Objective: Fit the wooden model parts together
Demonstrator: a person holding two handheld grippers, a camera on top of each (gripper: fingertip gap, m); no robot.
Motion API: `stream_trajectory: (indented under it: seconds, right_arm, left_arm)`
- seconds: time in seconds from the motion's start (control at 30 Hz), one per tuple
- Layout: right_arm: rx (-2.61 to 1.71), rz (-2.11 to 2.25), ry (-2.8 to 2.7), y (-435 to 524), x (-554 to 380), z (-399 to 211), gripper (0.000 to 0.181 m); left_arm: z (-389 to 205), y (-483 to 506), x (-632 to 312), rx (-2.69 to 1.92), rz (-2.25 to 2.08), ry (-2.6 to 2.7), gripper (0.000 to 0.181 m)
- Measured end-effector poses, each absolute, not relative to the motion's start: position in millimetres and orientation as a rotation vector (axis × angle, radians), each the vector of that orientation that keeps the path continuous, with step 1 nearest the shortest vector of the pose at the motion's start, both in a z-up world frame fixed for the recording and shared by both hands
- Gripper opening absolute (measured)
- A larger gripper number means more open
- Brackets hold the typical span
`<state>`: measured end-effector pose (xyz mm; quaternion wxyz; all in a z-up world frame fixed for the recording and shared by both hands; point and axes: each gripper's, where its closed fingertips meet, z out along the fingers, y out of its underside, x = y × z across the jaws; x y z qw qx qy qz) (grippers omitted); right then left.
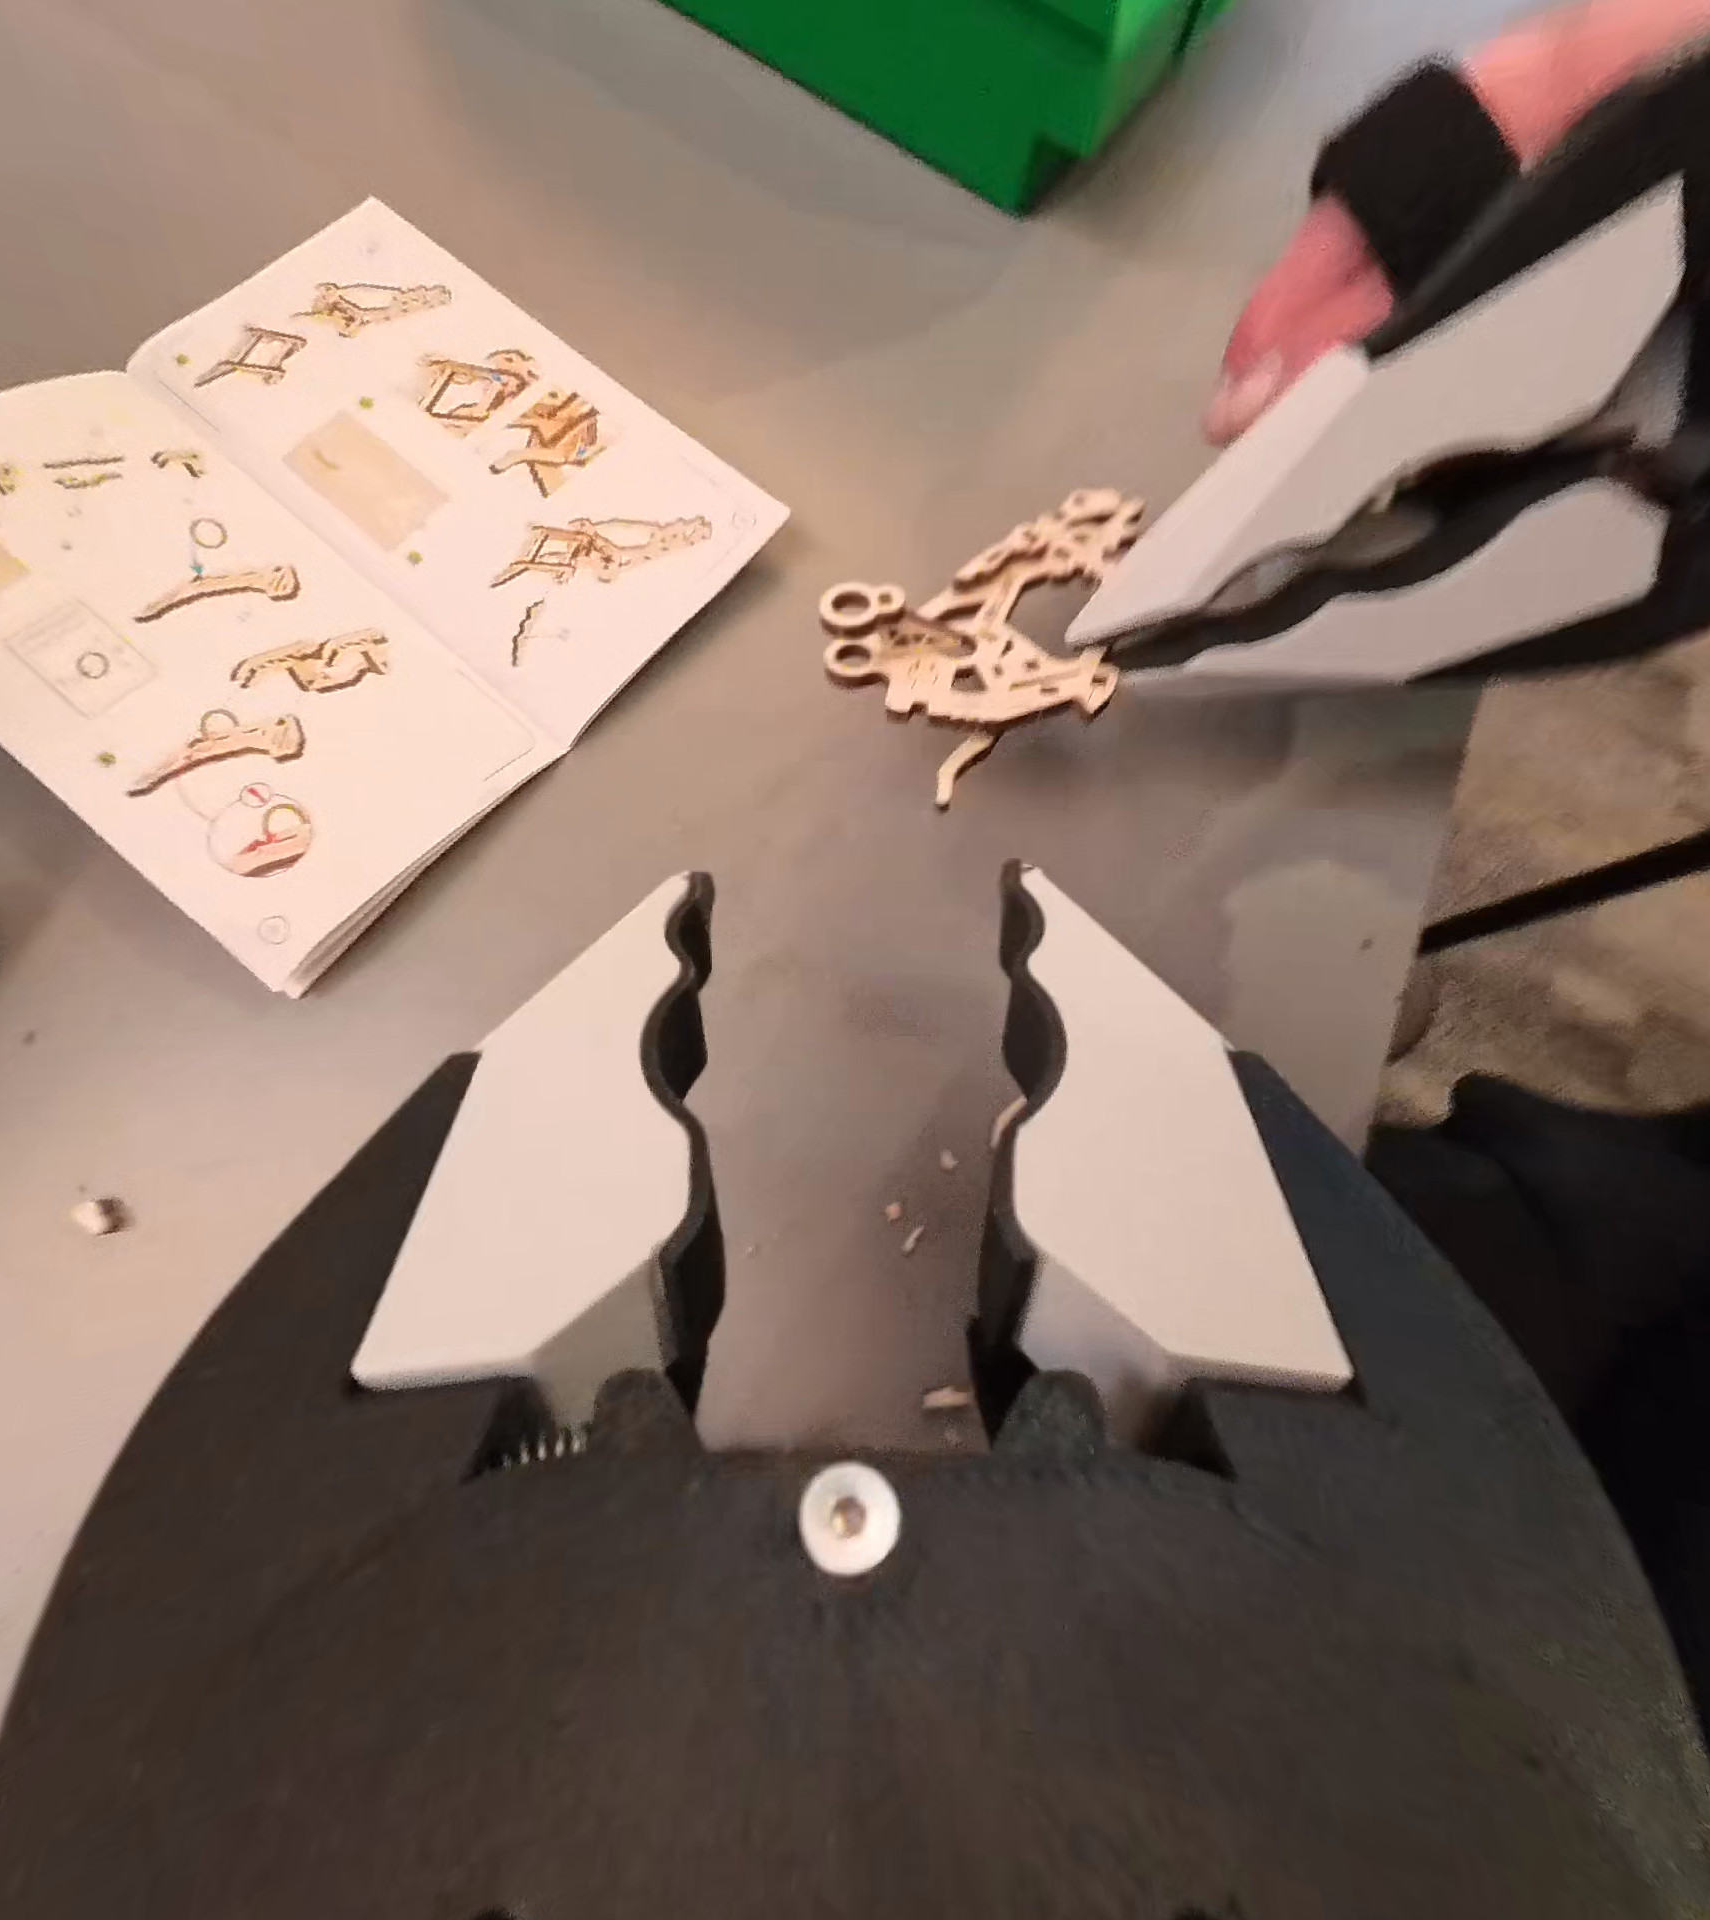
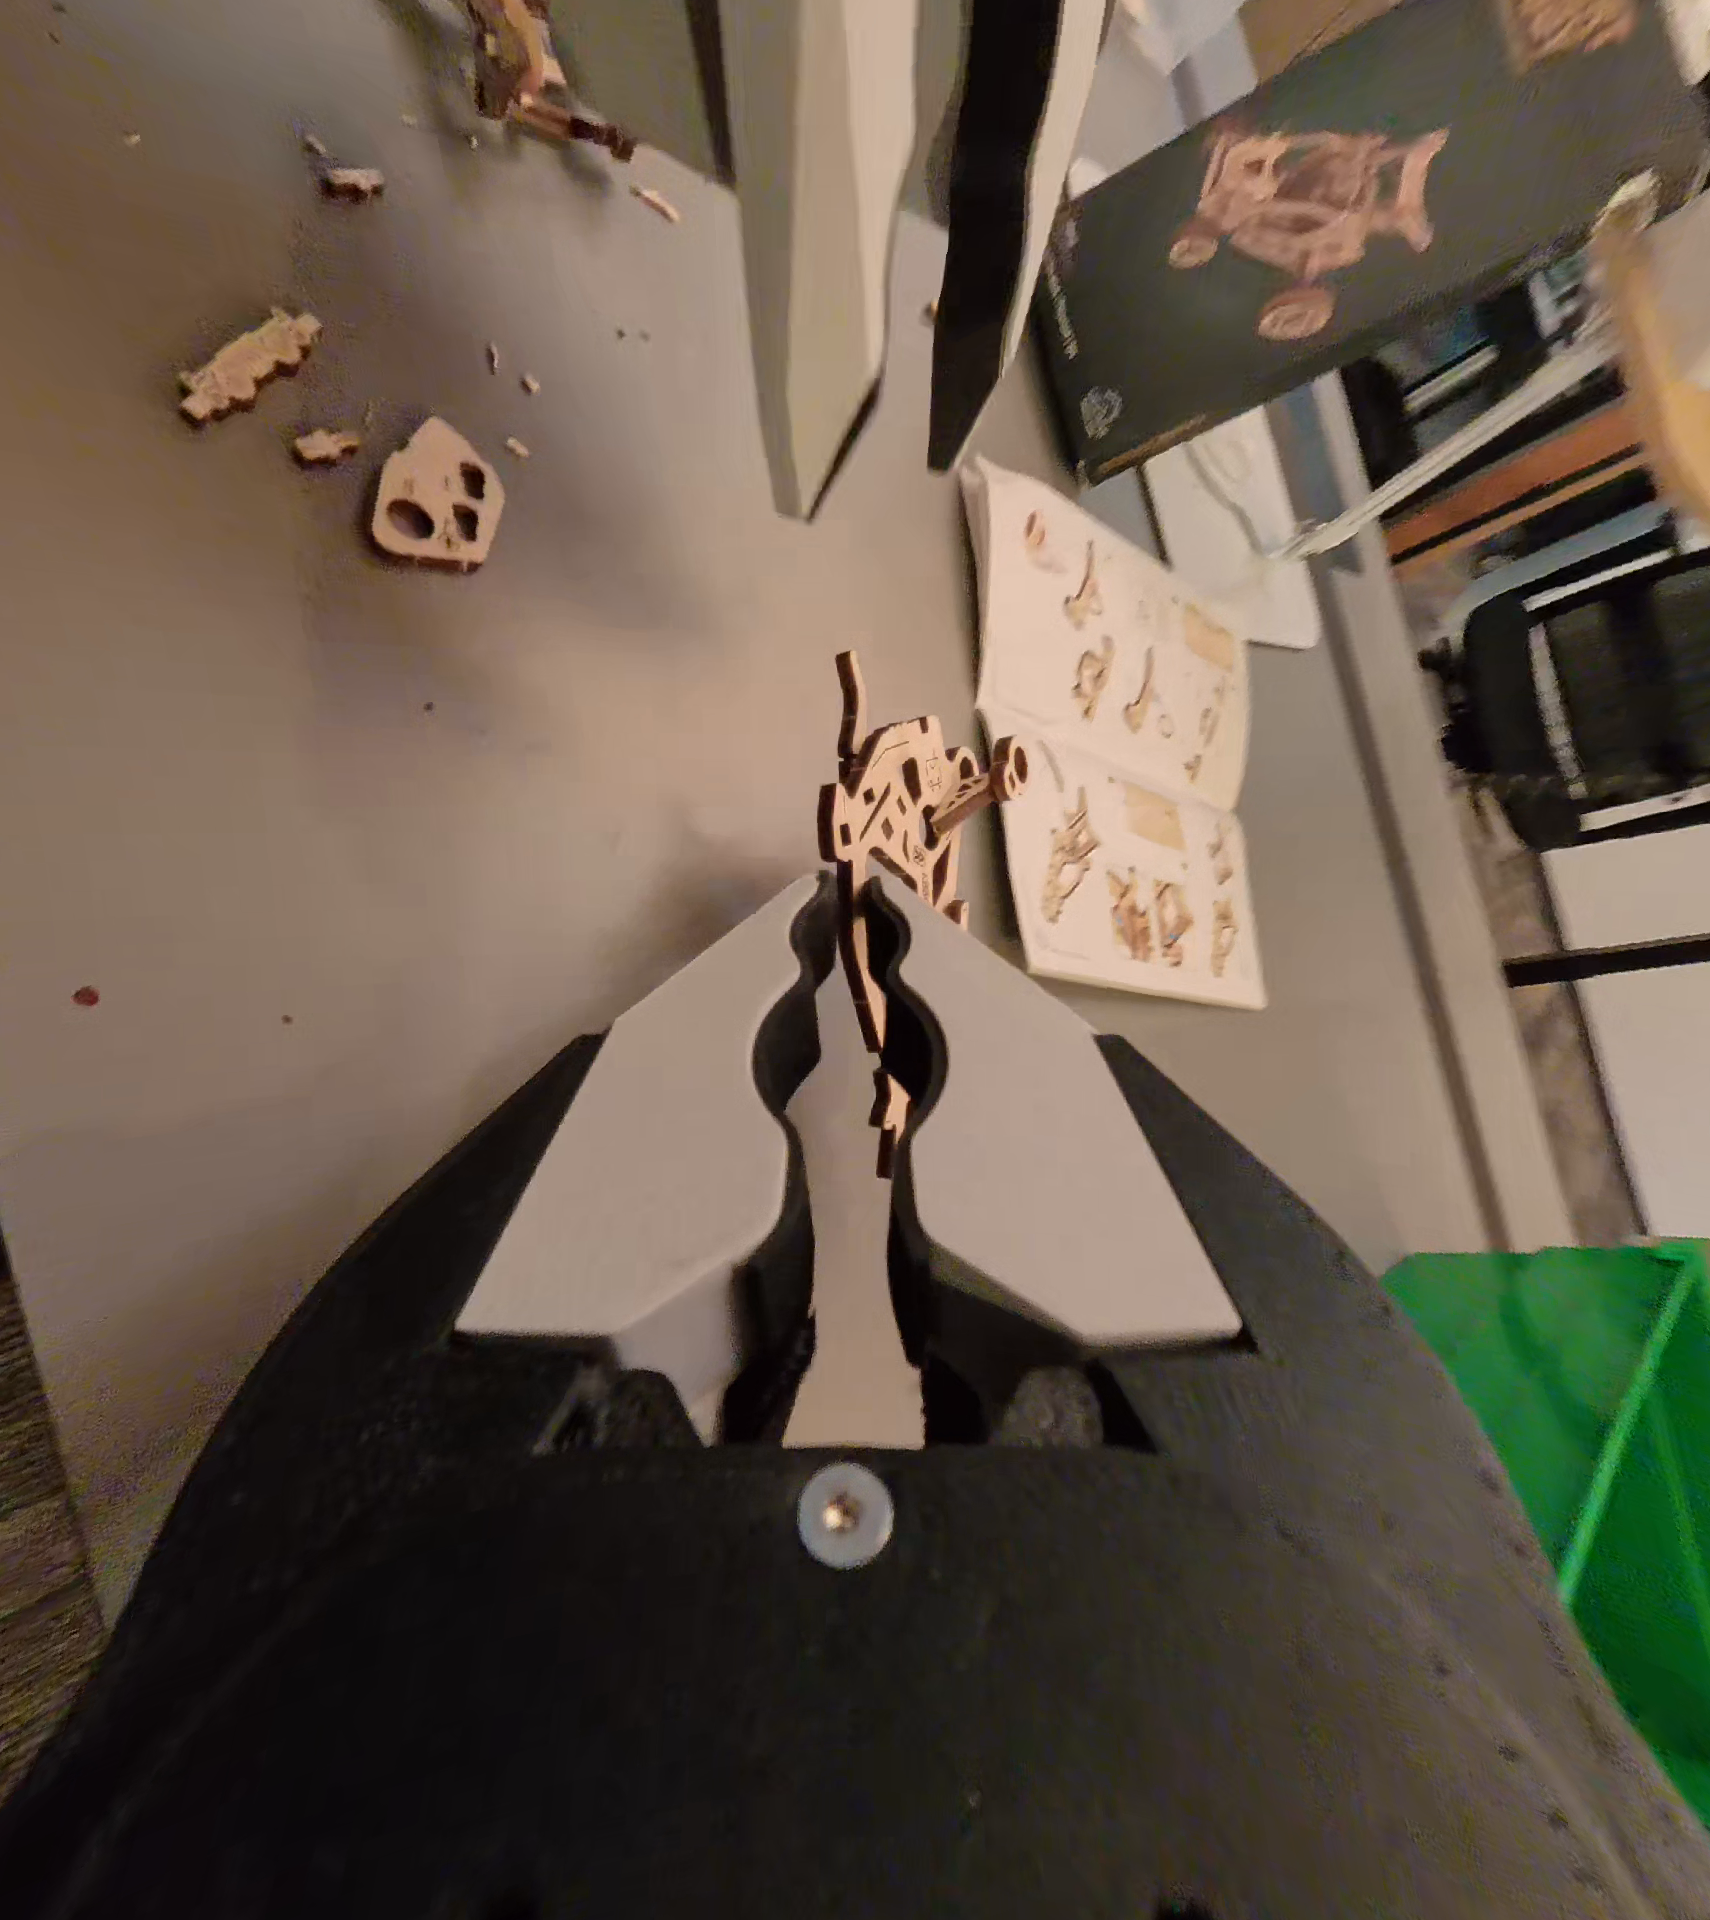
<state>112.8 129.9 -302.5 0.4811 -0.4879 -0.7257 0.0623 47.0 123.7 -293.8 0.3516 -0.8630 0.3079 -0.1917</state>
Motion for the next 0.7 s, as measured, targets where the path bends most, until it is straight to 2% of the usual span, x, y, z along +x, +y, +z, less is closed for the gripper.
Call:
stream_trajectory:
  seconds: [0.03,0.17,0.27,0.53,0.7]
  right_arm:
    - [-1.161,0.12,-1.75,131,110,-298,0.002]
    - [-1.047,0.035,-1.677,132,100,-278,0.002]
    - [-0.969,0.001,-1.666,129,96,-270,0.001]
    - [-0.885,0.001,-1.675,122,87,-268,0.001]
    - [-0.869,0.011,-1.674,117,84,-267,0.001]
  left_arm:
    - [-290,124,51,-2.238,-0.574,0.734,0.054]
    - [-275,124,67,-2.205,-0.944,0.523,0.045]
    - [-270,132,60,-2.166,-0.971,0.441,0.051]
    - [-262,128,67,-2.117,-1.206,0.36,0.032]
    - [-259,128,67,-2.091,-1.273,0.332,0.011]
